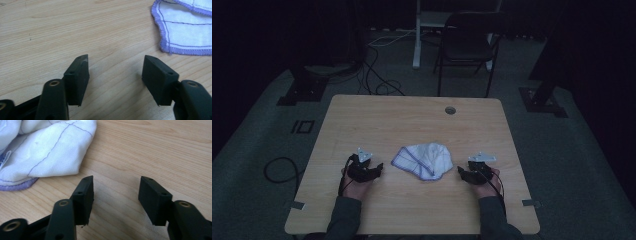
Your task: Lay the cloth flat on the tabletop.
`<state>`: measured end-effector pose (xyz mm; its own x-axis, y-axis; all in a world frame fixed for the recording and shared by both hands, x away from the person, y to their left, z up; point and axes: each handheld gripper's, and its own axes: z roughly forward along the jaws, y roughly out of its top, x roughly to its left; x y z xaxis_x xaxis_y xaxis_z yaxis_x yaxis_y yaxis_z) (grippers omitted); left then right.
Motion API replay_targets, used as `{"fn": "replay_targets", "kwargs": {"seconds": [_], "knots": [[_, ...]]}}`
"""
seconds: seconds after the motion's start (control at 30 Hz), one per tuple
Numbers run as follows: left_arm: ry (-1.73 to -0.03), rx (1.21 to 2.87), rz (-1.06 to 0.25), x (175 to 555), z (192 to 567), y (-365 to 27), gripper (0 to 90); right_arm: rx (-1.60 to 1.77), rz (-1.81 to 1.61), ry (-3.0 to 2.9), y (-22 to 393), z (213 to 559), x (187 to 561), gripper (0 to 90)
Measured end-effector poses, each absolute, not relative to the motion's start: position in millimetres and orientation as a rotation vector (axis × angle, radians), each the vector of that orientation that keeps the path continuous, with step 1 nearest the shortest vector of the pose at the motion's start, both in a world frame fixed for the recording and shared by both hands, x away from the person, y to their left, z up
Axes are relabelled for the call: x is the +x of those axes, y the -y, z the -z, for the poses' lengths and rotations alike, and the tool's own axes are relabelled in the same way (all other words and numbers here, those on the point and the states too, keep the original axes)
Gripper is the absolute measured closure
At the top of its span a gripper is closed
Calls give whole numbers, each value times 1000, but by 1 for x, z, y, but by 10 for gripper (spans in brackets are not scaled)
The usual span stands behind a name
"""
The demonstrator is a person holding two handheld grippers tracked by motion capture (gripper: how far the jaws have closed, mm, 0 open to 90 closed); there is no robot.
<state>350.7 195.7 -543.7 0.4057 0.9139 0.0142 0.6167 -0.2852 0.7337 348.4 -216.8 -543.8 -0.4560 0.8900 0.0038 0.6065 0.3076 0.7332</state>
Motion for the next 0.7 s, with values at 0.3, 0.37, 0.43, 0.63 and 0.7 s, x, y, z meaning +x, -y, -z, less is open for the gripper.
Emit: {"fn": "replay_targets", "kwargs": {"seconds": [0.3, 0.37, 0.43, 0.63, 0.7], "knots": [[-1299, 2020, -576, 347, 542, -194, 480, 1231, -1012, -2145, 210, 532, 338, 596], [-1294, 2028, -571, 346, 541, -194, 503, 1207, -1027, -2143, 206, 530, 335, 623], [-1289, 2035, -567, 345, 541, -193, 522, 1184, -1039, -2145, 202, 528, 333, 644], [-1251, 2051, -544, 343, 541, -186, 533, 1121, -1063, -2168, 188, 524, 328, 665], [-1240, 2054, -537, 342, 541, -184, 533, 1101, -1071, -2175, 185, 523, 327, 665]]}}
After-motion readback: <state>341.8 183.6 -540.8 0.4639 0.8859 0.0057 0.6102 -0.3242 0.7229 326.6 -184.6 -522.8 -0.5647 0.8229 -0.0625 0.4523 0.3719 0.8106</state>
